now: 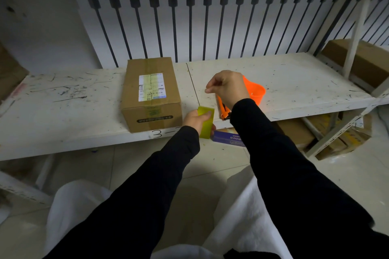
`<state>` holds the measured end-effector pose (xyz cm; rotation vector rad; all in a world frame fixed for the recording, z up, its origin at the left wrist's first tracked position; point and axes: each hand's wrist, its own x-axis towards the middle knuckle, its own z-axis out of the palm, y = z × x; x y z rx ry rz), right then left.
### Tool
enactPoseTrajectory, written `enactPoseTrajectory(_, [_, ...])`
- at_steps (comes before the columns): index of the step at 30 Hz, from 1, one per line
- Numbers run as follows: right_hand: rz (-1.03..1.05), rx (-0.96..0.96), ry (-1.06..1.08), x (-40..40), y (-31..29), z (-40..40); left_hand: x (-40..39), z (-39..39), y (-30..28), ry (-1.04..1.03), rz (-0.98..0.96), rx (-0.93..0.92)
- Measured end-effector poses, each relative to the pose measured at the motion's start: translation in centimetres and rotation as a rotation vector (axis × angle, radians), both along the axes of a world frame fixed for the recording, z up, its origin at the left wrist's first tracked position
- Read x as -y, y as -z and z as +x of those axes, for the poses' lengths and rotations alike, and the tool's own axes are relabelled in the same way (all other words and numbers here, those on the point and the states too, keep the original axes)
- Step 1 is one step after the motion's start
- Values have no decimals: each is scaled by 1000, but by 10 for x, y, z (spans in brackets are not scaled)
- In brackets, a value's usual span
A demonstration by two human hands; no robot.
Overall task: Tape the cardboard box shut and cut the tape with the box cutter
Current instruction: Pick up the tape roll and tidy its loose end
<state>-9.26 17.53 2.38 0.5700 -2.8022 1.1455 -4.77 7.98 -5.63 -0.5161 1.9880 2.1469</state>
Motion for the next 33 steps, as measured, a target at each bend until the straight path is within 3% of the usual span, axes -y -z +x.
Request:
enactPoseTrajectory(2, [60,-5,-14,5,-2,2,2,2,-6,-2,2,23])
enactPoseTrajectory(6, [-84,-67,2,2,-1,4,4,2,-17,35,-42,49])
enactPoseTrajectory(11, [-283,42,-13,-4,-11,-3,1,-7,-24,-17,-45,40])
enactPoseTrajectory(18, [-264,43,-74,-4,-14,-6,-3,-10,-35,-127,-210,63])
enactPoseTrajectory(23, [-240,76,-69,-4,-13,-4,-2,-11,-42,-156,-360,-121])
enactPoseTrajectory(26, [-241,53,-61,-7,-10,-3,1,-9,-52,-107,-348,-272])
enactPoseTrajectory(33, [-318,39,36,-13,-7,-5,3,-7,-64,-126,-261,-302])
